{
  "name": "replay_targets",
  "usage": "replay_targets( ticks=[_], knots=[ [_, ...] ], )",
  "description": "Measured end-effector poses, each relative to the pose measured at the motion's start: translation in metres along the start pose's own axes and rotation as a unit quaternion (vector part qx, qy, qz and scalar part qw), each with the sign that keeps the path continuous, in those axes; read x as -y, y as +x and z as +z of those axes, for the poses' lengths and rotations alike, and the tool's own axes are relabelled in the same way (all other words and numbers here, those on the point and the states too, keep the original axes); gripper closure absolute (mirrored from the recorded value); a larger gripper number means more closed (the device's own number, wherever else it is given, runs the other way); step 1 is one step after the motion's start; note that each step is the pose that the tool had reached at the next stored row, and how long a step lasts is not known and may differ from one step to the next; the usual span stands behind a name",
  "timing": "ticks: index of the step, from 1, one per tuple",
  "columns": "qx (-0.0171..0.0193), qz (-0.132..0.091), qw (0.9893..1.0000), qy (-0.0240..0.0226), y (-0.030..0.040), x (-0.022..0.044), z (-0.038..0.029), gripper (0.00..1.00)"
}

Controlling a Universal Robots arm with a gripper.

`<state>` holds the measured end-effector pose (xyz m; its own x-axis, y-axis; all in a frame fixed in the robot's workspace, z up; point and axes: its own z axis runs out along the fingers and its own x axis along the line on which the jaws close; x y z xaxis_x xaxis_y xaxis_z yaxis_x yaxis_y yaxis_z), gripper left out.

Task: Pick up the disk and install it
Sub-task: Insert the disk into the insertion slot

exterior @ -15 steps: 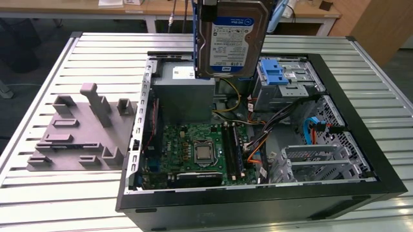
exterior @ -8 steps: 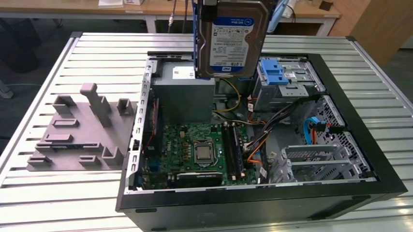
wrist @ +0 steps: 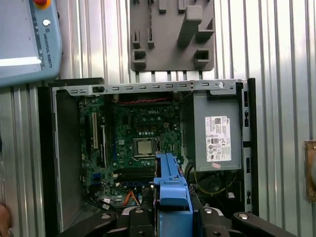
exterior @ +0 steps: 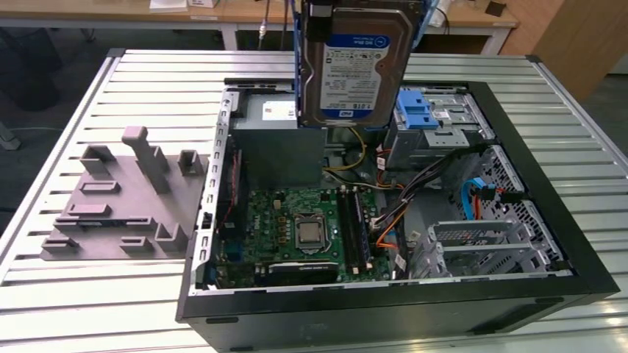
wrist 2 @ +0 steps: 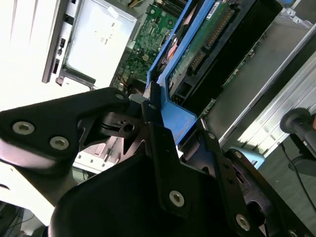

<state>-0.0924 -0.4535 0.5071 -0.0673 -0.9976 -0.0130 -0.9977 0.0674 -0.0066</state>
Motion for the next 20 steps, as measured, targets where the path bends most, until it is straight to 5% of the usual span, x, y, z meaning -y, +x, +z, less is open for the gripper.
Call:
replay_targets(
  ticks=[11,20],
  knots=[
    [0.0000,0.000,1.0000,-0.0004,0.0127,0.0081,0.0015,0.64],
    [0.0000,0.000,1.0000,-0.0004,0.0439,0.0102,0.0042,0.64]
  ],
)
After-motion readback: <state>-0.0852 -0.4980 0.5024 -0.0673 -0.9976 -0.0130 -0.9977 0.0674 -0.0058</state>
